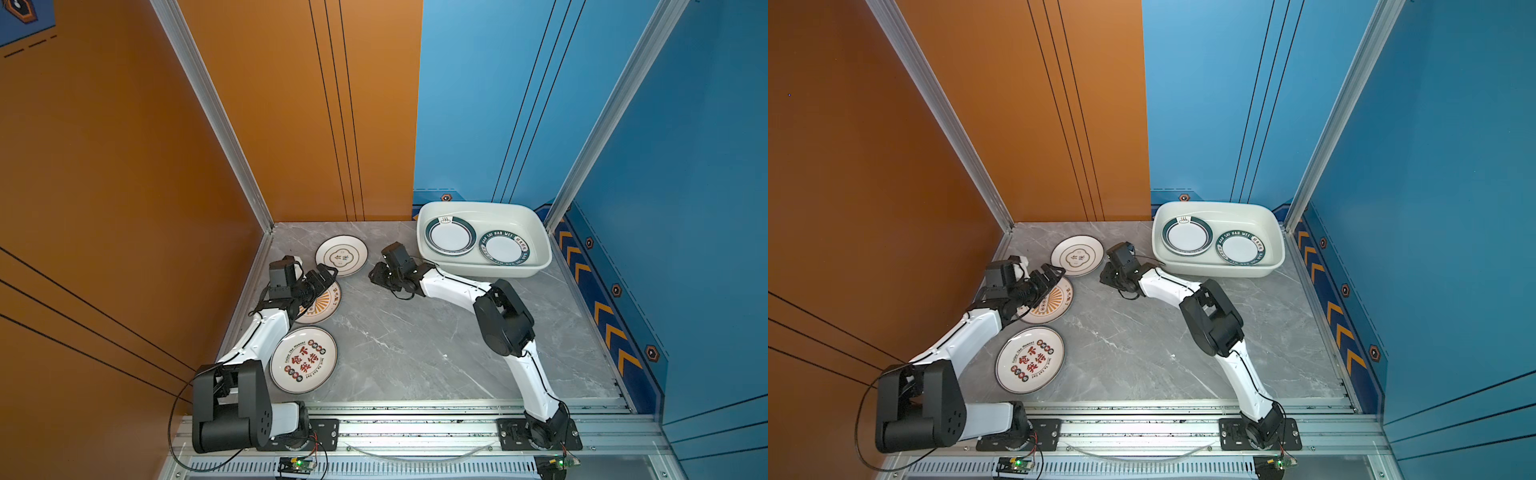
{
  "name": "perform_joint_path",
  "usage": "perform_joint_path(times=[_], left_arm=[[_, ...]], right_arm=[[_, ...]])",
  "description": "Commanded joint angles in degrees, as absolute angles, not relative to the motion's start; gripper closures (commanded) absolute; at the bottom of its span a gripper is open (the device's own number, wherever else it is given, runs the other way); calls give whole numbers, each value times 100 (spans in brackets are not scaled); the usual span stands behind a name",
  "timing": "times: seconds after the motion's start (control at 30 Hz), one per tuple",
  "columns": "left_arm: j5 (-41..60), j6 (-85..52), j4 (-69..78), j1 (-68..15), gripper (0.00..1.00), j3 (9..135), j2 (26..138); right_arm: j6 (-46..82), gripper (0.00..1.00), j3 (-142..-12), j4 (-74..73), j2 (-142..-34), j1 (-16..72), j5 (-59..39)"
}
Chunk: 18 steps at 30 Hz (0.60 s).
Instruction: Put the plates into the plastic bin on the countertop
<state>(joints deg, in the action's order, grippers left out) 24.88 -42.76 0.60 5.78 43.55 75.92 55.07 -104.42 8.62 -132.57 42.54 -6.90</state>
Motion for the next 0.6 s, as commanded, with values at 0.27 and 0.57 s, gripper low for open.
perform_joint_path(times=[0.27,0.57], left_arm=[[2854,-4407,437,677,2,4198,7608],[2945,-4465,610,720,2,4141,7730]], right_arm=[[6127,53,-12040,1296,-14595,4211,-526],[6422,53,-12645,1122,-15186,4192,-593]])
